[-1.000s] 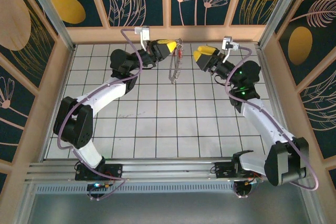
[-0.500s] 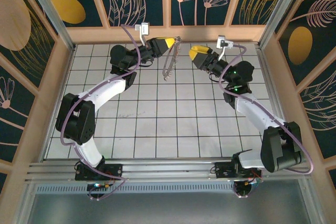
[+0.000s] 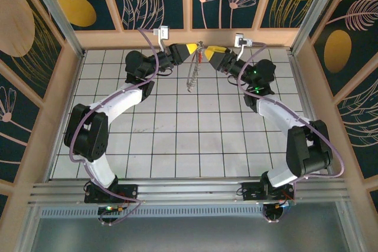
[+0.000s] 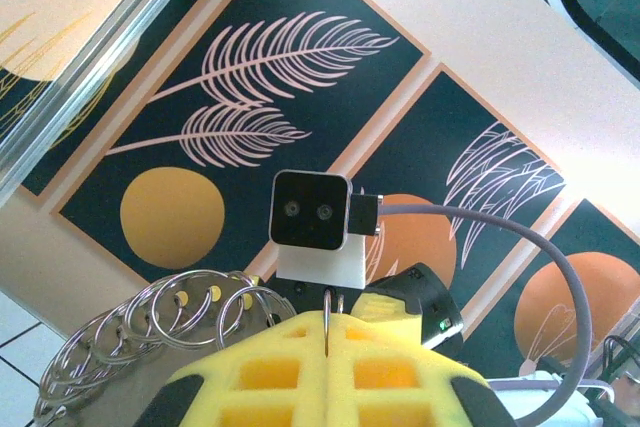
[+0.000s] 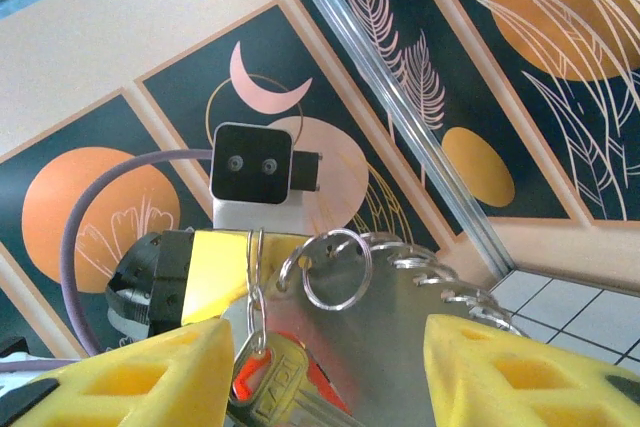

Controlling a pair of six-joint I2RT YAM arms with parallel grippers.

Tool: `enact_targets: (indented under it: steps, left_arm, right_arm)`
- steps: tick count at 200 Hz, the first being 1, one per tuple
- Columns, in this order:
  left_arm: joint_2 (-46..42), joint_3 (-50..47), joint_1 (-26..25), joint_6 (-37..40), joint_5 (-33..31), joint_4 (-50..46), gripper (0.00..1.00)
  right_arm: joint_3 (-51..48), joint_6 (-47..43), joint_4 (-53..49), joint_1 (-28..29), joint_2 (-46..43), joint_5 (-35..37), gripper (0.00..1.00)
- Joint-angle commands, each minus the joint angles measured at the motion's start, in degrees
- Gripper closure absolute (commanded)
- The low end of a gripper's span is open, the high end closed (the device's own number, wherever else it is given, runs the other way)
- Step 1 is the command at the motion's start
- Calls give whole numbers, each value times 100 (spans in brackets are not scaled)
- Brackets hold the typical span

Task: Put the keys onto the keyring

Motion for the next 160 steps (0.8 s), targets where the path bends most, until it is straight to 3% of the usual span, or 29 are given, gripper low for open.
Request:
enact_targets:
  steps: [1, 110, 160]
  left_arm:
    - [-12, -45, 33, -96, 30, 335, 100]
    - [-7, -45, 40, -111, 18, 380, 100]
    - [-13, -94, 49, -92, -30, 389, 100]
  right_arm:
    - [277, 76, 348, 55, 79, -54, 47]
    - [454, 79, 294, 207, 427, -169, 48]
    - [222, 67, 295, 214, 313, -213, 62]
